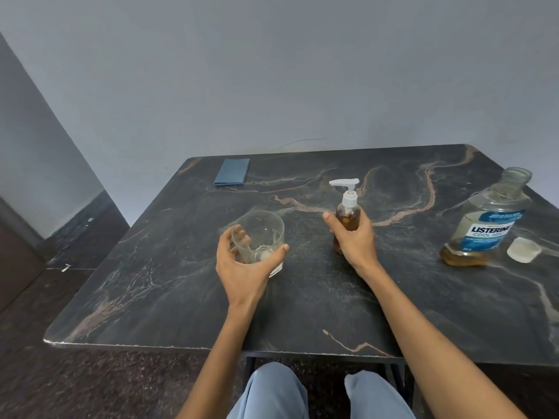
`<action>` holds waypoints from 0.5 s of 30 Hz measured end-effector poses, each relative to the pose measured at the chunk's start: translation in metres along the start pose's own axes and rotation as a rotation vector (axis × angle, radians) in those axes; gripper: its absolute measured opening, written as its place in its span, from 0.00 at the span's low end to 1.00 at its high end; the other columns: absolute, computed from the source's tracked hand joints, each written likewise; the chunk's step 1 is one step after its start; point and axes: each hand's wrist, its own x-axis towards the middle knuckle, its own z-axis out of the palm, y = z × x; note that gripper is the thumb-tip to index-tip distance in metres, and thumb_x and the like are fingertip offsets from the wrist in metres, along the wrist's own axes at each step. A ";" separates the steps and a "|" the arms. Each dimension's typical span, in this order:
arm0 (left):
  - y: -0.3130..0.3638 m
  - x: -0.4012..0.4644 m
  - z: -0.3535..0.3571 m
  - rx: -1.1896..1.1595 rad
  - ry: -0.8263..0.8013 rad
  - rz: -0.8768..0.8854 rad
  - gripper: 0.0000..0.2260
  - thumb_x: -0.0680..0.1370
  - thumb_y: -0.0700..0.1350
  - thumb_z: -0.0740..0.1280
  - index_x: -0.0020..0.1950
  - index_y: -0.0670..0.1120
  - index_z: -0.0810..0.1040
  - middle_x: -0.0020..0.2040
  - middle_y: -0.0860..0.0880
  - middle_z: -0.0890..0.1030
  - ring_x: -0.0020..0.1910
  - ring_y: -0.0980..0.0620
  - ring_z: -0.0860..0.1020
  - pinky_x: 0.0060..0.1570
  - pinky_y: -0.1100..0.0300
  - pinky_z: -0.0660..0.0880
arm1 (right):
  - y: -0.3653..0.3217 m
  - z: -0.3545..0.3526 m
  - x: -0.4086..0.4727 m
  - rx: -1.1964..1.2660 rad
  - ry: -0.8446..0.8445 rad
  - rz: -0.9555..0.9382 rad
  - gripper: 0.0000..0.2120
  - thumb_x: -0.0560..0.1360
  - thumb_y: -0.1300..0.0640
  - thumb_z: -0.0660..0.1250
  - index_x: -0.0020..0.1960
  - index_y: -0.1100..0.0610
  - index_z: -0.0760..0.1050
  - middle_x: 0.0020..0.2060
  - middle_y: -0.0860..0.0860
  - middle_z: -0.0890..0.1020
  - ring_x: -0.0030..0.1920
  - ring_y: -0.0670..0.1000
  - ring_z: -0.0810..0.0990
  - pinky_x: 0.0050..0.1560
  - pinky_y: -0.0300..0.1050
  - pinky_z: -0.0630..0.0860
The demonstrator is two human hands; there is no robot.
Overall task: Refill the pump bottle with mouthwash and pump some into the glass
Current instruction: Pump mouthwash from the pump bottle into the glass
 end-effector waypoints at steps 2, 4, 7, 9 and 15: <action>-0.001 0.002 0.002 -0.010 0.001 -0.013 0.35 0.56 0.47 0.83 0.60 0.48 0.74 0.58 0.51 0.78 0.55 0.55 0.78 0.56 0.54 0.77 | 0.000 0.001 0.000 -0.002 -0.001 0.005 0.11 0.70 0.45 0.72 0.44 0.48 0.72 0.43 0.54 0.80 0.45 0.54 0.80 0.45 0.42 0.74; -0.002 0.004 0.004 -0.020 0.001 -0.020 0.35 0.56 0.47 0.83 0.60 0.48 0.73 0.59 0.50 0.77 0.55 0.55 0.78 0.57 0.52 0.77 | 0.000 0.002 0.000 -0.013 0.002 0.009 0.12 0.70 0.45 0.71 0.44 0.50 0.72 0.43 0.56 0.80 0.45 0.55 0.80 0.46 0.43 0.74; -0.005 0.004 0.006 -0.035 -0.002 -0.031 0.36 0.56 0.47 0.83 0.61 0.49 0.73 0.60 0.51 0.77 0.56 0.54 0.77 0.58 0.50 0.76 | -0.001 0.003 0.001 -0.019 0.012 0.012 0.11 0.70 0.46 0.72 0.43 0.50 0.72 0.43 0.56 0.80 0.45 0.56 0.80 0.46 0.44 0.75; -0.007 0.004 0.007 -0.044 0.001 -0.040 0.36 0.56 0.49 0.83 0.61 0.50 0.73 0.60 0.52 0.76 0.57 0.54 0.77 0.59 0.49 0.76 | -0.001 0.003 0.000 -0.034 0.025 0.004 0.11 0.70 0.46 0.72 0.42 0.50 0.72 0.42 0.56 0.80 0.43 0.54 0.80 0.43 0.42 0.74; -0.012 0.004 0.008 -0.046 -0.009 -0.049 0.38 0.55 0.53 0.82 0.62 0.51 0.72 0.58 0.53 0.76 0.56 0.55 0.76 0.57 0.49 0.76 | 0.001 0.003 0.001 -0.076 0.049 -0.026 0.11 0.70 0.47 0.72 0.41 0.50 0.72 0.39 0.56 0.80 0.40 0.52 0.79 0.39 0.35 0.72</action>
